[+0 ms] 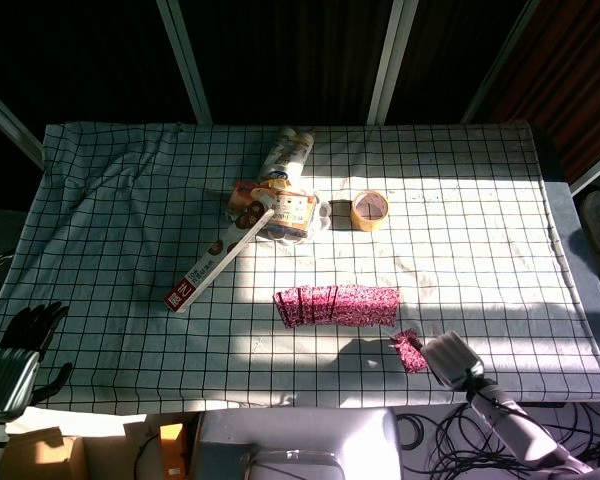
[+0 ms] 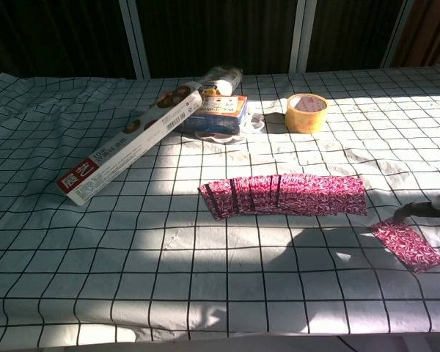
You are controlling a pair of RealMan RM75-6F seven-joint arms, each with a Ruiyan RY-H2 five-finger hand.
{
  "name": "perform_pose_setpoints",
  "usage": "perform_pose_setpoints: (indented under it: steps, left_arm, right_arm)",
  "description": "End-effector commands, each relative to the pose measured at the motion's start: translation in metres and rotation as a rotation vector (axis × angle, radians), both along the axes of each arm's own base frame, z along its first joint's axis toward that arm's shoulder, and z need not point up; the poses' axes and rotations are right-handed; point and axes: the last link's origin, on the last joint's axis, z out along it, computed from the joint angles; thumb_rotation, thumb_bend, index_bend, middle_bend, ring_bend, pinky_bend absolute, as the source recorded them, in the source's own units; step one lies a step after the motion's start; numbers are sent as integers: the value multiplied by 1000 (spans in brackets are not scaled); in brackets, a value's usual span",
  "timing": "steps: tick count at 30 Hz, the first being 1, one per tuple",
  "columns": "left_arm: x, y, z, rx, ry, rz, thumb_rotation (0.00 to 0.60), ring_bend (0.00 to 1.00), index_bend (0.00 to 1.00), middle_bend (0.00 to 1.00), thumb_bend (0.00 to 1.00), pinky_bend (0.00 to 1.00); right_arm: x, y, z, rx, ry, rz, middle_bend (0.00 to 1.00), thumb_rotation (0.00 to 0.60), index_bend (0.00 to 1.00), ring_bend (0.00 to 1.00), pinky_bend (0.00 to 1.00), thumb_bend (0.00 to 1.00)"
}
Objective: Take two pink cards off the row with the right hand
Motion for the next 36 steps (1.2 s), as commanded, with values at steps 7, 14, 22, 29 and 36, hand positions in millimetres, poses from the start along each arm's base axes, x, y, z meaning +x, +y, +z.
perform_pose_setpoints:
  steps: [7,14,22,29,36]
  left_arm:
    - [0,1,0,-1,1,3,600,1,0,51,367,0]
    - [-1,1,1,2,-1,5,600,1,0,51,368,0]
    - [-1,3,0,-4,3,9,600,1,0,51,370,0]
    - [-1,4,0,-4,2,12,600,1,0,51,369,0]
    - [-2,4,0,-3,2,14,600,1,0,52,370,0]
  right_arm:
    - [20,-43,-11,-48,-16,-12,1000,600,184,1000,1000,756]
    - [26,-56,-29,-32,6,-35,1000,600,185,1000,1000,756]
    - [28,-64,-39,-21,5,-48,1000,600,185,1000,1000,756]
    - [23,-69,-39,-35,24,-62,1000,600,186,1000,1000,756]
    - [11,-80,-32,-82,55,-99,1000,600,192,1000,1000,756]
